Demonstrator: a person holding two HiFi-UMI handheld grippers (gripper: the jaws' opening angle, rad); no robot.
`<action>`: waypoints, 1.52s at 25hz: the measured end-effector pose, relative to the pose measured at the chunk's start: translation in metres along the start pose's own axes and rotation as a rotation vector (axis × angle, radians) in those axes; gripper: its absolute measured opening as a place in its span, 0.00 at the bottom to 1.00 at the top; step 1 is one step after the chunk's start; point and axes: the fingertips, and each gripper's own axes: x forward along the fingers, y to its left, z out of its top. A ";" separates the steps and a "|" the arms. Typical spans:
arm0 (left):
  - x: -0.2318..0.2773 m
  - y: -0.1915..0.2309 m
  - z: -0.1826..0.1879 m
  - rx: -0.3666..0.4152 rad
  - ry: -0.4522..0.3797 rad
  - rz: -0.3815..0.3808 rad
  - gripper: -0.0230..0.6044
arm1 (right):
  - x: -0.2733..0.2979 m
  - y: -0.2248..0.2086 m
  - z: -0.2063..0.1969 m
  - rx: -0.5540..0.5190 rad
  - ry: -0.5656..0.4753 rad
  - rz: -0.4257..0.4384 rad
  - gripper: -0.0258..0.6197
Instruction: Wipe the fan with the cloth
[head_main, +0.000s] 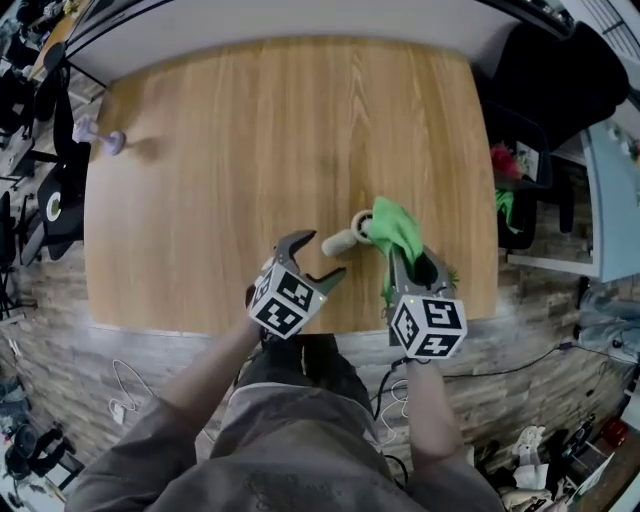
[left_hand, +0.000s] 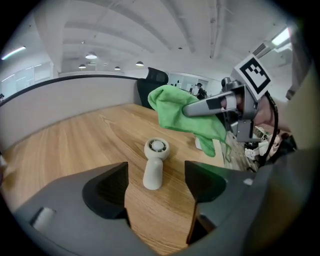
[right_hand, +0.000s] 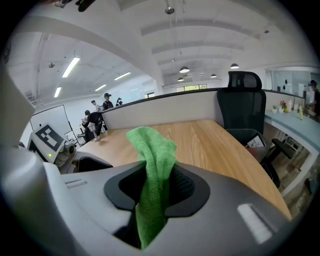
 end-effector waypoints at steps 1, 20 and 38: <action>0.007 0.001 -0.006 -0.005 0.010 -0.002 0.57 | 0.005 -0.003 -0.004 0.008 0.004 -0.015 0.20; 0.063 0.014 -0.049 0.025 0.061 0.006 0.33 | 0.076 -0.015 -0.057 0.000 0.116 -0.072 0.20; 0.064 0.013 -0.050 0.039 0.049 0.006 0.33 | 0.078 0.075 -0.082 -0.160 0.285 0.316 0.20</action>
